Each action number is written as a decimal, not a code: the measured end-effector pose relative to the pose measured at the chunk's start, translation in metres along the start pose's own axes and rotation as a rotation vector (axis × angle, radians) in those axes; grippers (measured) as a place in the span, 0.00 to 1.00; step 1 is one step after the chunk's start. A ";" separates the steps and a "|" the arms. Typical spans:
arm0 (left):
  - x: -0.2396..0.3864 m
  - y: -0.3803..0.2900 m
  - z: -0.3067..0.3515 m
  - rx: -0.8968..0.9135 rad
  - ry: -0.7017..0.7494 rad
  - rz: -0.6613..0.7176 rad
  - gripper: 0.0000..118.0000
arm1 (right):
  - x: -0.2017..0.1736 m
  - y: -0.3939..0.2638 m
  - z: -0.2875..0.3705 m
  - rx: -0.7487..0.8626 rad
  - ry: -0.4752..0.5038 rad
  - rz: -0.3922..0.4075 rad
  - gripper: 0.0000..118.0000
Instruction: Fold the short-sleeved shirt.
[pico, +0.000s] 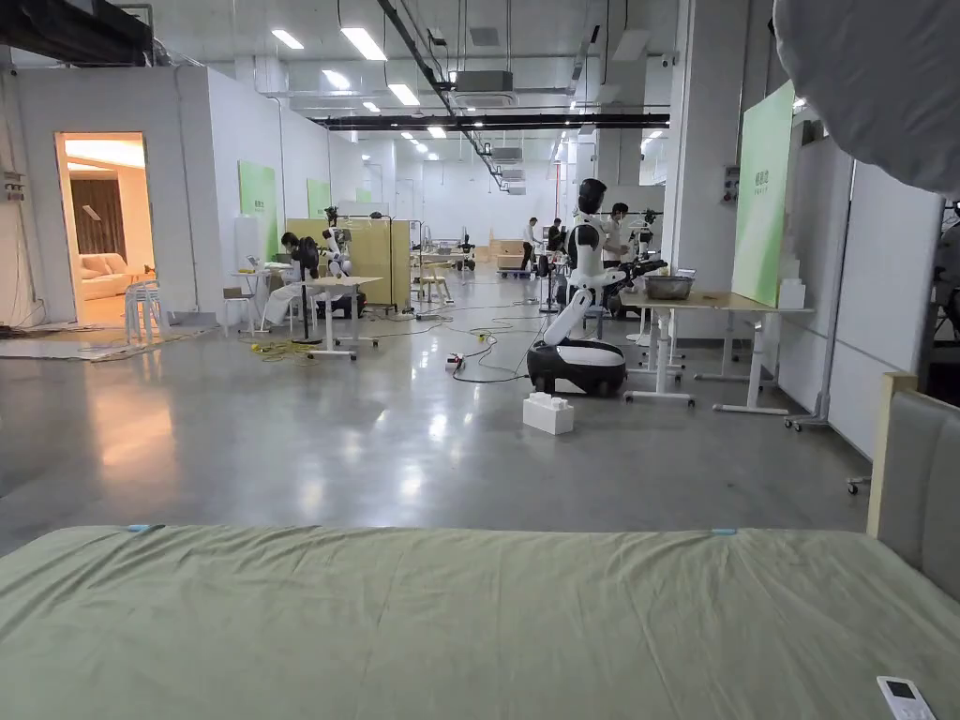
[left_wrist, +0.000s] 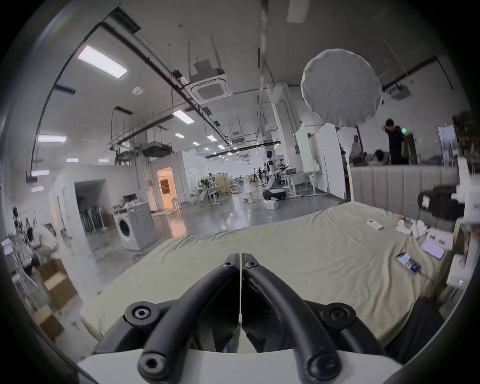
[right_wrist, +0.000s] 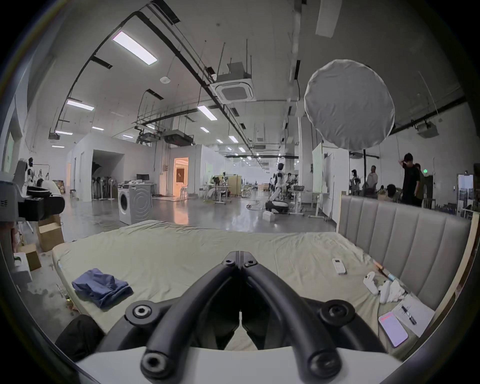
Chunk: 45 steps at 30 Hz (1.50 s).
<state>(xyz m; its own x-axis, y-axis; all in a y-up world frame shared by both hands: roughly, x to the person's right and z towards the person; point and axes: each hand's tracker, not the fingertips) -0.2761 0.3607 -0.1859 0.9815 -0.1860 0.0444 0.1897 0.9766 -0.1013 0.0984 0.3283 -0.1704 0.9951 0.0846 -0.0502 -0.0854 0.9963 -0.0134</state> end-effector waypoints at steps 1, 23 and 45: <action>-0.001 -0.001 -0.001 -0.001 0.005 0.027 0.01 | 0.001 -0.005 -0.003 -0.070 -0.009 -0.059 0.00; -0.006 -0.003 -0.006 0.075 -0.108 0.236 0.87 | 0.007 0.003 -0.008 -0.054 0.005 -0.114 0.87; -0.001 0.008 0.000 0.110 -0.085 0.151 1.00 | 0.003 0.011 -0.002 0.000 -0.058 -0.073 1.00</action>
<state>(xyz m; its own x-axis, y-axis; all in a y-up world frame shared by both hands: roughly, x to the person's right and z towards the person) -0.2758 0.3690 -0.1870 0.9921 -0.0310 0.1215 0.0318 0.9995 -0.0046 0.1005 0.3394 -0.1726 0.9999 0.0126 0.0089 -0.0125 0.9998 -0.0147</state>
